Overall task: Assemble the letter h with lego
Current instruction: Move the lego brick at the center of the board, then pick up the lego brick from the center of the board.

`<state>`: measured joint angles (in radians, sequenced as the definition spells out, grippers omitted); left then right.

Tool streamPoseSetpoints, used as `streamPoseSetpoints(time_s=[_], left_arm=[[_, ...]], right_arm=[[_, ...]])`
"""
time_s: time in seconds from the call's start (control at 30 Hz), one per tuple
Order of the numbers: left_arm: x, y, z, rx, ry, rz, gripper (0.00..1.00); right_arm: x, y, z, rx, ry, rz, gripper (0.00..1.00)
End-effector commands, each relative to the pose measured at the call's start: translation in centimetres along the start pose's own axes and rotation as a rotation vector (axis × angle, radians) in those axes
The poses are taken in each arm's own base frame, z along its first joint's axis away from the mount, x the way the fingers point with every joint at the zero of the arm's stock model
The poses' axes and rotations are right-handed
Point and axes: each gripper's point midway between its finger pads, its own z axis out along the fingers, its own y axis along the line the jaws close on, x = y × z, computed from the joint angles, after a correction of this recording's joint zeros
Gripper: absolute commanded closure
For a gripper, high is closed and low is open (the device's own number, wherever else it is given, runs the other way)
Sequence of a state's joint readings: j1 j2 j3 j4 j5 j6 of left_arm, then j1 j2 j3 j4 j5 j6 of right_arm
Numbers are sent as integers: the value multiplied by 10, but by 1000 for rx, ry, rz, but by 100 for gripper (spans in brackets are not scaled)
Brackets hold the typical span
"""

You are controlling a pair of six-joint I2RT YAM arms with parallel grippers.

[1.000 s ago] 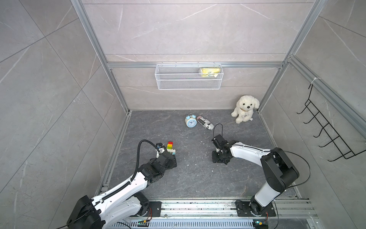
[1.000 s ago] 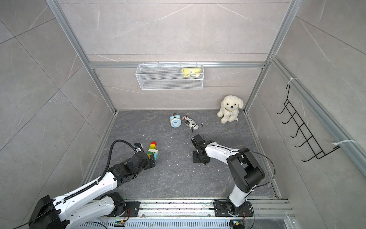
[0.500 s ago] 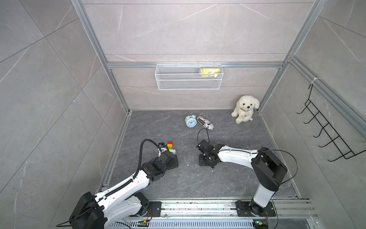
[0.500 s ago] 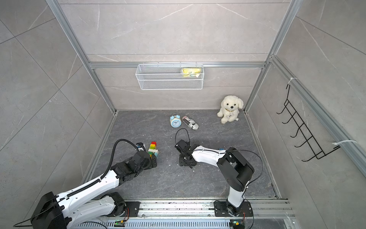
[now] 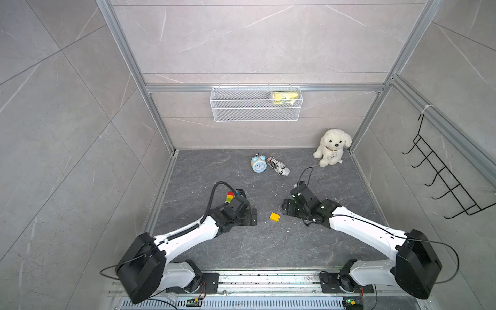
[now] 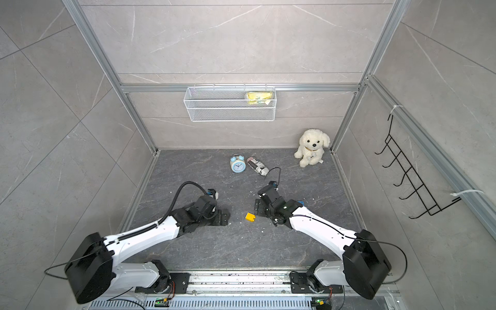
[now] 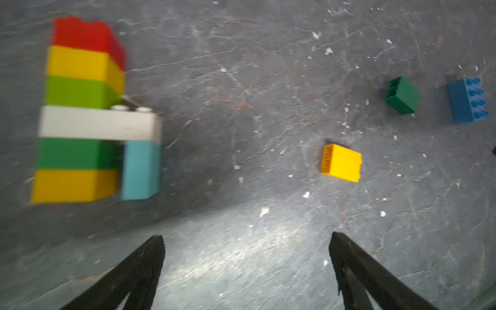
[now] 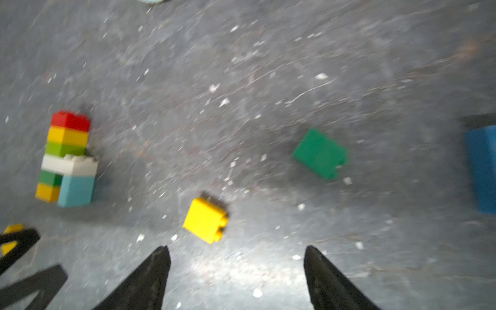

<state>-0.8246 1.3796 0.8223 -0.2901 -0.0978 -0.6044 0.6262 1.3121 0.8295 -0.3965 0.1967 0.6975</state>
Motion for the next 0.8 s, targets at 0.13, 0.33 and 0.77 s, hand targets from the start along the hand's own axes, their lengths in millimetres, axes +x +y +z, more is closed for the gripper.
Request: streamPoseSetpoints(time_s=[0.13,0.33,0.77], left_arm=[[3,-68,41,82,240,156,3],[4,-79,71,22,374,187,3],[20,-77,95,-98,549,223,14]], right_arm=[[-1,-69,11,171,-143,51,20],[-1,-75,9,148,-170,132,22],[-2,-76,4,128,-188,160,22]])
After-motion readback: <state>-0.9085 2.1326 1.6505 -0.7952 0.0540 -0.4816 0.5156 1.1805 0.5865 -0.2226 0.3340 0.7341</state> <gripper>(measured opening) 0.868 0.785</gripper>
